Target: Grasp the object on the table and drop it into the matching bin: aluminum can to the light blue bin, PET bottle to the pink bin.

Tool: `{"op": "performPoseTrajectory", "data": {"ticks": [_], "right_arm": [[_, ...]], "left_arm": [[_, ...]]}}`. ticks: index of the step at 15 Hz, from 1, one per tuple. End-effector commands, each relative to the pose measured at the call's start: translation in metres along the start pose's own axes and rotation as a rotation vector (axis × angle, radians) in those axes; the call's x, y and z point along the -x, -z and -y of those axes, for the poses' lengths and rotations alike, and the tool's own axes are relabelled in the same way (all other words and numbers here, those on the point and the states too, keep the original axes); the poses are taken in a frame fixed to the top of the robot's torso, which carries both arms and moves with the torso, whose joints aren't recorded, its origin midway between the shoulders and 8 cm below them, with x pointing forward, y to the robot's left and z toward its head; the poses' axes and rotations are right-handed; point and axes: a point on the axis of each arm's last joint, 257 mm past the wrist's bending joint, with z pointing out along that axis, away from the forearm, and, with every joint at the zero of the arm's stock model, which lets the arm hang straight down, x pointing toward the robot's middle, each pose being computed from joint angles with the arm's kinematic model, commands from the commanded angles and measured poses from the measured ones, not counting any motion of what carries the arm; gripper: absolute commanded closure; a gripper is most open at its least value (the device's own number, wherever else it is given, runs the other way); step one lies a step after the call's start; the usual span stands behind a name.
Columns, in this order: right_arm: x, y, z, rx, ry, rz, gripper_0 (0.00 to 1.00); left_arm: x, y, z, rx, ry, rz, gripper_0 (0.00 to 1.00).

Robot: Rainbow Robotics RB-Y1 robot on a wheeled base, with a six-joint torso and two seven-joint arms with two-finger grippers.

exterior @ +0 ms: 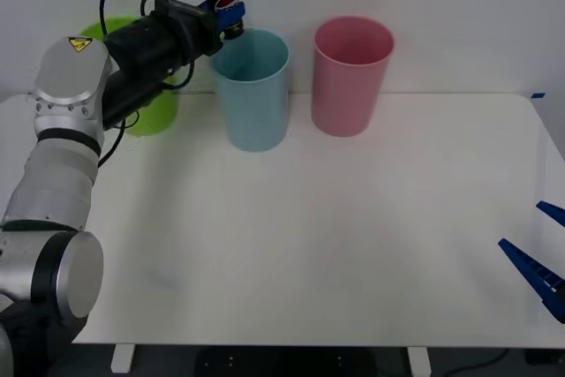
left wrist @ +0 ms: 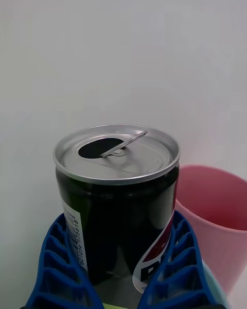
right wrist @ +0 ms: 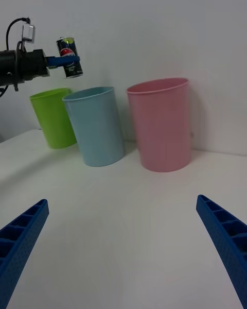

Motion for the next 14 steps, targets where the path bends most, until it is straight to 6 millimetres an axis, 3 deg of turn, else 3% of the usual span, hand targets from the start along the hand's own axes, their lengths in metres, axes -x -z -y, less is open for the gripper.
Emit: {"op": "performPoseTrajectory", "data": {"ticks": [1, 7, 9, 11, 12, 13, 14], "right_arm": [[0.0, 0.0, 0.0, 0.0, 0.0, 0.0, 0.0], [0.0, 0.0, 0.0, 0.0, 0.0, 0.0, 0.0], [0.0, 0.0, 0.0, 0.0, 0.0, 0.0, 0.0], [0.0, 0.0, 0.0, 0.0, 0.0, 0.0, 0.0], [0.0, 0.0, 0.0, 0.0, 0.0, 0.0, 0.0], [0.0, 0.0, 0.0, 0.0, 0.0, 0.0, 0.0], [0.0, 0.0, 0.0, 0.0, 0.0, 0.0, 0.0]], "left_arm": [[-0.001, -0.012, 0.001, 0.025, -0.018, -0.015, 1.0], [-0.005, -0.019, 0.01, 0.03, -0.023, -0.02, 1.0], [-0.005, -0.02, 0.011, 0.027, -0.024, -0.02, 0.95], [-0.004, -0.02, 0.012, 0.023, -0.021, -0.015, 0.76], [-0.002, -0.02, 0.012, 0.023, -0.019, -0.012, 0.43], [-0.002, -0.02, 0.013, 0.02, -0.017, -0.008, 0.0], [-0.001, -0.02, 0.014, 0.019, -0.018, -0.005, 0.0]]}}
